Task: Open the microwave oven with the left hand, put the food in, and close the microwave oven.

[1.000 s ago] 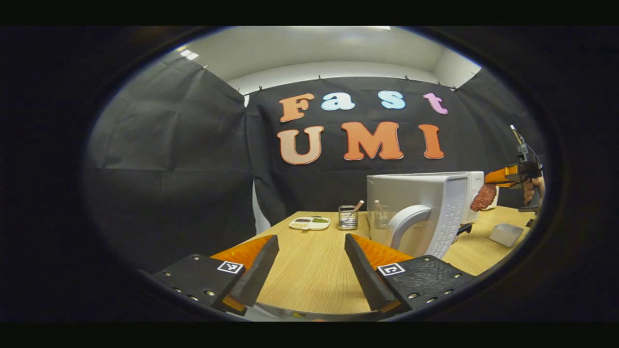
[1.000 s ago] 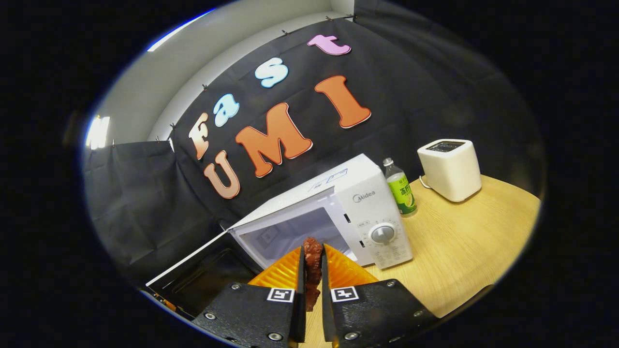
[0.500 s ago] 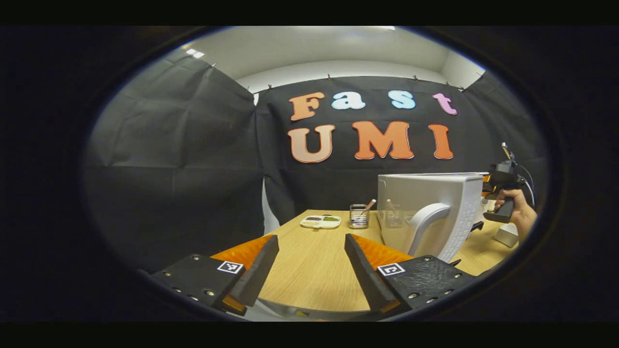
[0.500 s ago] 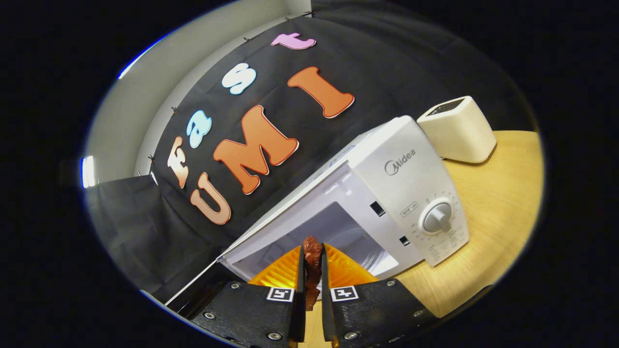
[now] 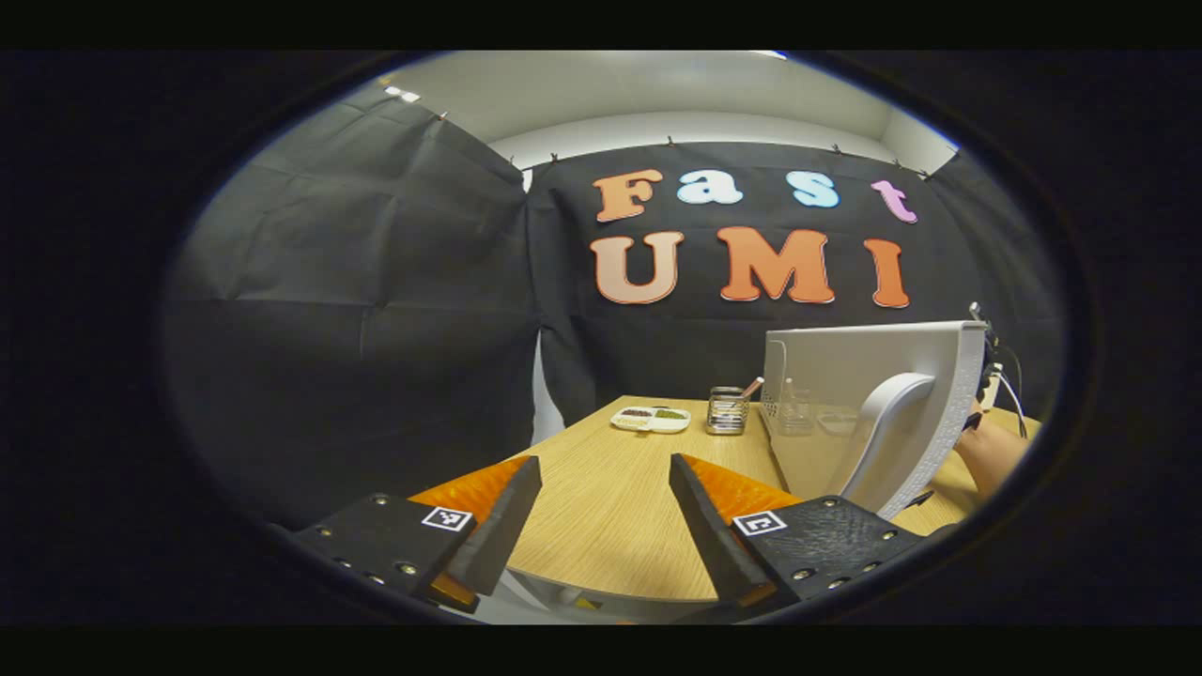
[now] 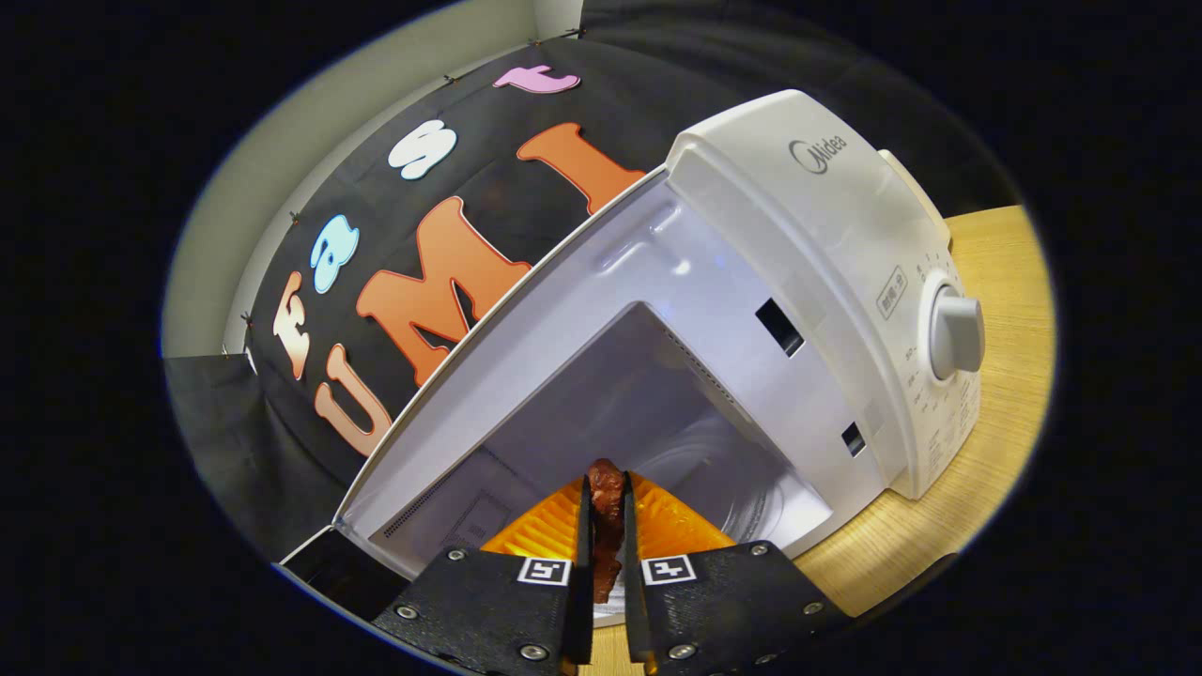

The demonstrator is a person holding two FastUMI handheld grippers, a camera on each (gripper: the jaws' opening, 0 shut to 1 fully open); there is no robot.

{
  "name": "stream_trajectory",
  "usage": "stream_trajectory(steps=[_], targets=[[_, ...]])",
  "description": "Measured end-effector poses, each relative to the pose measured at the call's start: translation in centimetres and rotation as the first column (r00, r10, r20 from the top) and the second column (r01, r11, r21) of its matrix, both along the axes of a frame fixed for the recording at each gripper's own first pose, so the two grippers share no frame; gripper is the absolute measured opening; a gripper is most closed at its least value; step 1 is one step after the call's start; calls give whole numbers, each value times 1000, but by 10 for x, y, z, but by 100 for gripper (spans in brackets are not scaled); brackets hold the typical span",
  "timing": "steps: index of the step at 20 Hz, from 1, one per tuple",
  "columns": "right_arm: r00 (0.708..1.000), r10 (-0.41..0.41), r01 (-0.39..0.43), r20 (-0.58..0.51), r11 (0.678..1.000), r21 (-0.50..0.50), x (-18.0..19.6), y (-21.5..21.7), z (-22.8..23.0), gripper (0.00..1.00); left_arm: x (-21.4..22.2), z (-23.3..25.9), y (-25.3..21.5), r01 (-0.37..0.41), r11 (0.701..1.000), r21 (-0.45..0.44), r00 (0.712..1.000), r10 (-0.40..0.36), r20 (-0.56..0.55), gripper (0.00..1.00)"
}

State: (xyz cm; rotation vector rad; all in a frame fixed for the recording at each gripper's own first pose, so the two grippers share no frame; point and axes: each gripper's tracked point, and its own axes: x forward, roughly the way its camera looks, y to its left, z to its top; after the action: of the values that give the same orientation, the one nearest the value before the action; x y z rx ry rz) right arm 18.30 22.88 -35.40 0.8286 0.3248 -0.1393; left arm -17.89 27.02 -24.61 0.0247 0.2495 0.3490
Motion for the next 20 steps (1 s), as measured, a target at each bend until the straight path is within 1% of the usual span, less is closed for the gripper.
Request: stream_trajectory(steps=[2, 6, 7, 10, 12, 13, 15, 16, 17, 18, 19, 20], targets=[[1000, -26, 26, -1, 1000, 2, 11, 6, -5, 13, -4, 2, 1, -7, 1000, 5, 1000, 7, 1, 84], [999, -40, 40, -15, 999, -21, 26, 21, -22, 13, -7, 1, 6, -16, 1000, -1, 1000, 16, 1, 84], [999, -50, 49, -5, 998, -25, 29, 21, -22, 13, -8, 1, 7, -19, 1000, -5, 1000, 19, 1, 84], [997, -78, 77, -8, 995, -66, 35, 21, -29, 13, -8, 2, 8, -23, 1000, -9, 1000, 23, 5, 84], [994, -97, 90, -54, 989, -115, 35, 17, -42, 15, -9, 3, 6, -22, 1000, -13, 1000, 22, 7, 84], [991, -96, 84, -88, 987, -134, 34, 14, -52, 19, -9, 3, 5, -19, 1000, -14, 1000, 19, 8, 84], [986, -86, 68, -144, 990, -122, 29, 12, -62, 27, -10, 7, 3, -14, 1000, -9, 1000, 14, 12, 85], [985, -74, 56, -156, 992, -114, 29, 11, -63, 28, -10, 9, 2, -13, 1000, -3, 1000, 13, 15, 84], [984, -63, 42, -164, 991, -127, 26, 10, -62, 30, -11, 11, 2, -11, 1000, 2, 1000, 11, 16, 84], [978, -59, 22, -199, 982, -187, 22, 7, -67, 31, -10, 13, 0, -10, 1000, 5, 1000, 10, 17, 84], [971, -49, -13, -233, 967, -255, 19, 2, -74, 31, -10, 16, -2, -8, 1000, 8, 1000, 8, 21, 84], [967, -22, -55, -253, 955, -290, 16, 4, -75, 46, -10, 19, -3, -5, 1000, 8, 1000, 4, 24, 84]])
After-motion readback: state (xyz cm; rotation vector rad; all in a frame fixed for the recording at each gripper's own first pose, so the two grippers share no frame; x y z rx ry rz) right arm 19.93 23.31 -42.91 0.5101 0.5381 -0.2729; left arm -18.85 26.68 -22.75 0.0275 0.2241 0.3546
